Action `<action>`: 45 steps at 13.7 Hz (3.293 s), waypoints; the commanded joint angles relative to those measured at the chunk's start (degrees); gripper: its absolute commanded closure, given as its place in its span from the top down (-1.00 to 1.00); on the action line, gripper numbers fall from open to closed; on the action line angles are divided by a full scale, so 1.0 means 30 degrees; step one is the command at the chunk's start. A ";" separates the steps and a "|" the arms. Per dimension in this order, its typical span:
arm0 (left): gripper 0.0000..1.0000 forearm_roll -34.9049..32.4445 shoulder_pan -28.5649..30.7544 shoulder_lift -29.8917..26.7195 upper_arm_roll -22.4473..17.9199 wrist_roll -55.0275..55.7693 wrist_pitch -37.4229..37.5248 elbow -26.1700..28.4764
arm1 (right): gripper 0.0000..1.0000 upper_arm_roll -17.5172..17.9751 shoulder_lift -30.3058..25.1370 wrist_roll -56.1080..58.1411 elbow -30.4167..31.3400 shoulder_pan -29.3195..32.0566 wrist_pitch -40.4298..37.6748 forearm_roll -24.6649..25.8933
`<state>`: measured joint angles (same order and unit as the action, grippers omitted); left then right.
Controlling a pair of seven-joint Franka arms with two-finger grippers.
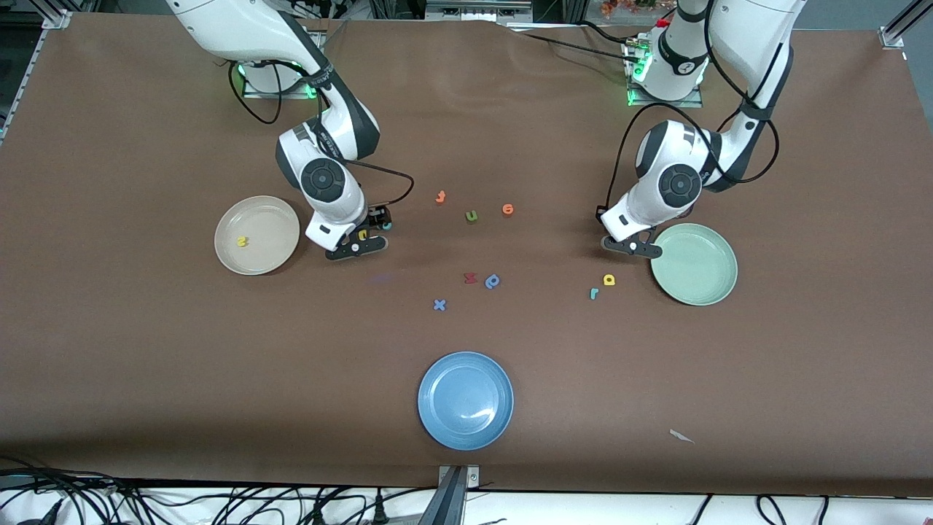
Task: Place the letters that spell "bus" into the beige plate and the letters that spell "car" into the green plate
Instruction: 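Grasp the yellow u with the right gripper while the left gripper lifts the c, then place the yellow u on the white plate while the left gripper drops the c, then reach the right gripper to the cyan d while the left gripper grasps the yellow o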
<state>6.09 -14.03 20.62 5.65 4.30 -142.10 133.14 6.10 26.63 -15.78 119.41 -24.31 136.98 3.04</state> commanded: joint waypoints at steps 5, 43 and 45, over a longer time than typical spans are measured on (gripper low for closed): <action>-1.00 0.0283 0.0922 -0.1976 0.0081 -0.0260 0.1073 -0.0142 | 0.90 -0.0128 0.0087 0.1658 0.0858 0.0104 0.2062 0.0334; 0.23 -0.2442 0.1865 0.1942 0.1252 0.2313 -0.1092 -0.4356 | -0.97 -0.6100 -0.3225 0.4524 -0.0580 -0.0072 -0.5963 0.0305; 0.25 -0.2442 0.1748 0.2586 0.1253 0.2376 -0.1092 -0.5558 | -0.97 -0.6456 -0.2641 0.4675 0.0212 0.0074 -0.5466 0.0305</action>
<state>-2.15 -8.47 25.53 9.72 10.95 -145.73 121.09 -12.66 17.30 -2.54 117.76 -24.00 119.35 3.54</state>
